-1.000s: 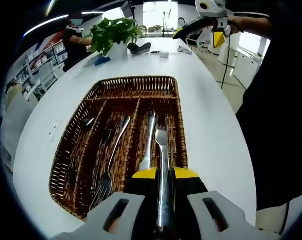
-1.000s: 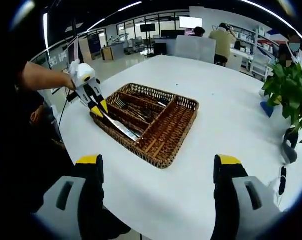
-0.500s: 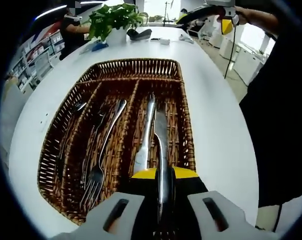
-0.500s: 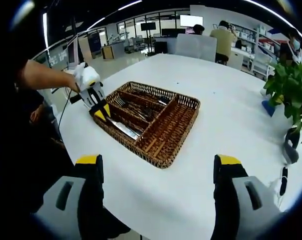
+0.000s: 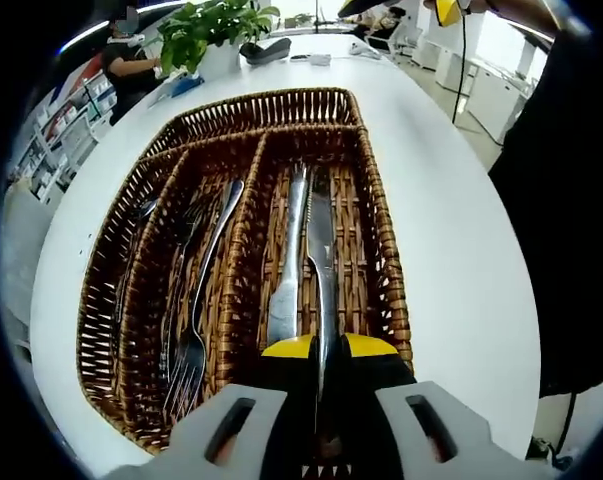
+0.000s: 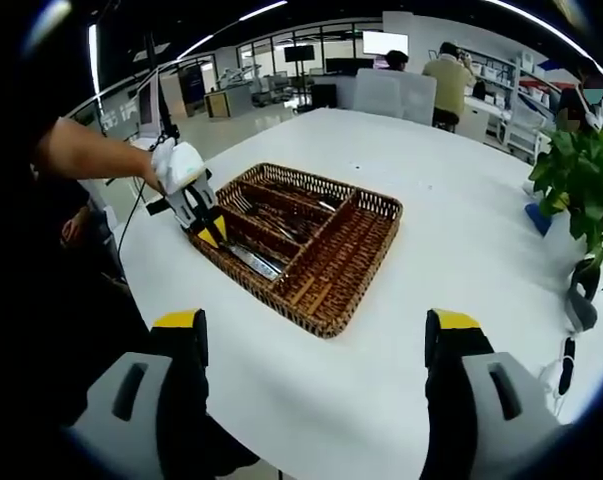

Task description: Arrange the knives, forks, and spoons in their matching storage slots by inserting each utensil handle-first until every utensil is classified and aligned in the correct compartment

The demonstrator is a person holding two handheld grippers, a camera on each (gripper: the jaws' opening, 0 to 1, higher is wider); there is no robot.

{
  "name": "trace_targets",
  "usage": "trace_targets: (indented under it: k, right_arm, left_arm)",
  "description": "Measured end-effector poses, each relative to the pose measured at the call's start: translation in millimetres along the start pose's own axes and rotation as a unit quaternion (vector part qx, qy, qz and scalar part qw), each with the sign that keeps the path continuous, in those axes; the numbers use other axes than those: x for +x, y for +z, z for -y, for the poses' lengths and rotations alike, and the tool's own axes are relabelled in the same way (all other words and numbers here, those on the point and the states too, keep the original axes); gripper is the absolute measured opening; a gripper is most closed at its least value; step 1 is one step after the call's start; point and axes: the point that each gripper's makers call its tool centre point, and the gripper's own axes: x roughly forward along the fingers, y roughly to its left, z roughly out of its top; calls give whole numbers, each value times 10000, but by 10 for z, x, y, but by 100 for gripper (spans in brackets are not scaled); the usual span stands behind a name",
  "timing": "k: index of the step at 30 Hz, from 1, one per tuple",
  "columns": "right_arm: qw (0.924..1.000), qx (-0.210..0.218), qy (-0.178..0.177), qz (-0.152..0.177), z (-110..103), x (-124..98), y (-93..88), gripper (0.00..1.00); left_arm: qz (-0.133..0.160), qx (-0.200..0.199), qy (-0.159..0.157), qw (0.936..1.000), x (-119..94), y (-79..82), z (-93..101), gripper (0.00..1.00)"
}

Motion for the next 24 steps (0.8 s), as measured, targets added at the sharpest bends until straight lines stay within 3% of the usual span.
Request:
trace_targets:
  k: [4, 7, 10, 17, 21, 24]
  right_arm:
    - [10000, -9, 3, 19, -4, -5, 1, 92]
    - [10000, -9, 17, 37, -14, -7, 7, 92]
    - [10000, -29, 36, 53, -16, -4, 12, 92]
    - [9998, -78, 59, 169, -14, 1, 90, 93]
    - [9996, -112, 84, 235, -19, 12, 131, 94]
    - [9994, -159, 90, 290, -21, 20, 173, 95]
  left_arm:
    - [25, 154, 72, 9999, -8, 7, -3, 8]
    - [182, 123, 217, 9995, -36, 49, -71, 16]
    - [300, 34, 350, 9989, -124, 101, -144, 25]
    - [678, -259, 583, 9957, -389, 215, -197, 32]
    - [1039, -619, 900, 9886, -591, 285, -267, 42]
    - [1355, -1084, 1095, 9787, -777, 298, -303, 50]
